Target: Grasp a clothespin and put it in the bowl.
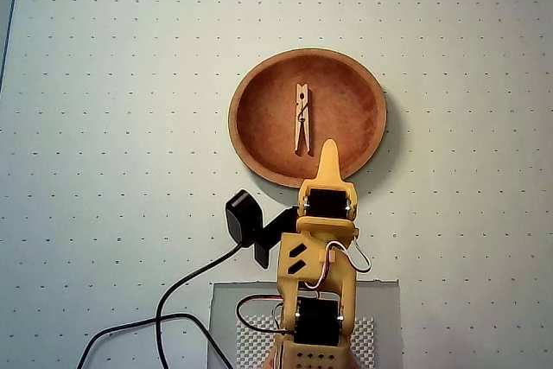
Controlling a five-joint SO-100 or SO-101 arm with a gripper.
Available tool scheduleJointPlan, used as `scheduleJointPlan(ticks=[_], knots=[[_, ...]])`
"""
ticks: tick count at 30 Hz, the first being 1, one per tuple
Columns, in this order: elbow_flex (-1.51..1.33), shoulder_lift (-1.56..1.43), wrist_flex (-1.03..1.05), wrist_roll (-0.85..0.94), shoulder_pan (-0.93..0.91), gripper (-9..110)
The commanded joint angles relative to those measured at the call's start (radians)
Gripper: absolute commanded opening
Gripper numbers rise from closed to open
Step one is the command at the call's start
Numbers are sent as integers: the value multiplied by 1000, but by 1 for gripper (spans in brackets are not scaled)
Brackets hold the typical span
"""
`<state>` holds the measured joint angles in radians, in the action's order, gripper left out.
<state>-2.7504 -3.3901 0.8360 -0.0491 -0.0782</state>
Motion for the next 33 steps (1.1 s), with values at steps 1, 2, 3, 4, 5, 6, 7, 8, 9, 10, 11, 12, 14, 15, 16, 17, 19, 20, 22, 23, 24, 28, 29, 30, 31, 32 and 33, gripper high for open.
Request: scheduleJointPlan(ticks=[1,2,3,4,5,6,7,8,9,10,11,12,14,15,16,17,19,20,22,23,24,28,29,30,31,32,33], knots=[[-60,-49,-17,43,8,-3],[-83,-55,-17,63,11,-3],[-101,-54,-17,80,14,-3],[-120,-51,-17,97,14,-3],[-133,-51,-17,107,14,-3],[-147,-51,-17,112,14,-3],[-161,-51,-17,117,14,-3],[-176,-51,-18,117,15,-3],[-198,-51,-18,114,25,-3],[-213,-51,-18,112,37,-3],[-230,-51,-18,110,51,-3],[-244,-52,-18,107,61,-3],[-268,-52,-25,106,69,-3],[-282,-52,-23,106,74,-3],[-301,-52,-20,106,80,-3],[-321,-52,-20,106,84,-3],[-368,-52,-28,106,97,-3],[-376,-52,-18,104,103,-3],[-376,-52,-18,104,107,-3],[-376,-52,-18,104,104,-3],[-376,-52,-17,104,100,-3],[-376,-51,29,104,98,-3],[-376,-51,55,103,101,-3],[-376,-51,75,103,101,-3],[-376,-51,89,103,100,-3],[-376,-52,97,103,100,-3],[-376,-52,106,101,100,-3]])
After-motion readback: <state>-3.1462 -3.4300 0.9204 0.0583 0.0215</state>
